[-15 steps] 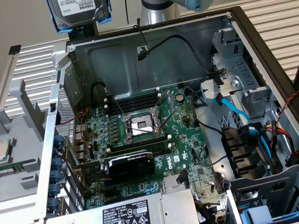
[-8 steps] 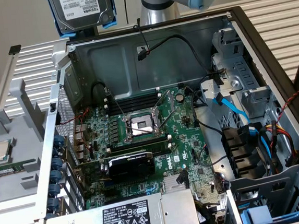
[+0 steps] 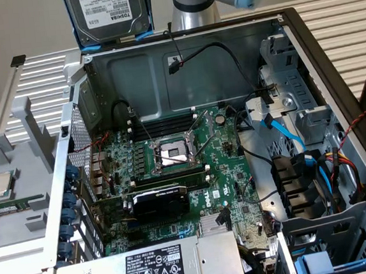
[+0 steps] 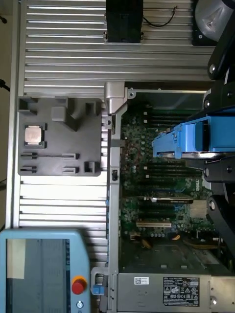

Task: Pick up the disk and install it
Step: 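Pick up the disk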

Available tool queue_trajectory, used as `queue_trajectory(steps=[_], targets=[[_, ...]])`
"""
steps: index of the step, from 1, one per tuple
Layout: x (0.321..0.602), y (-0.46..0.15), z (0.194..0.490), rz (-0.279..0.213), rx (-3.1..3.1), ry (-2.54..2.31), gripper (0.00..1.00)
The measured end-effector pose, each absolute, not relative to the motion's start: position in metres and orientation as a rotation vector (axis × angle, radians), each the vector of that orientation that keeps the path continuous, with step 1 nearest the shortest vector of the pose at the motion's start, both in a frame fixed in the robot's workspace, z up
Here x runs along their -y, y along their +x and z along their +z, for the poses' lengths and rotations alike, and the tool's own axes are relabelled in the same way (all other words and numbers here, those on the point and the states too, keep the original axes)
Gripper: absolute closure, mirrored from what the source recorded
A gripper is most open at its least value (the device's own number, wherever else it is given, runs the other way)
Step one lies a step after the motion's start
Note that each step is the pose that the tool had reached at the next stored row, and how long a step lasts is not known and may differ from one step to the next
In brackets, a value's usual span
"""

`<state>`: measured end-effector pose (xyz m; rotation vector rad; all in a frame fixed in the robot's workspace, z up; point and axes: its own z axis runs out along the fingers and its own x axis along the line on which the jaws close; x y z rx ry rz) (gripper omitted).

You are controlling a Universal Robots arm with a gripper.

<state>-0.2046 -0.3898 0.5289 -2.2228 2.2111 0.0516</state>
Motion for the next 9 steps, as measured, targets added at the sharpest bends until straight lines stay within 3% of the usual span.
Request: queue_trajectory(steps=[9], targets=[[0.415, -0.182, 0.542, 0.062, -2.216, -2.227, 0.63]])
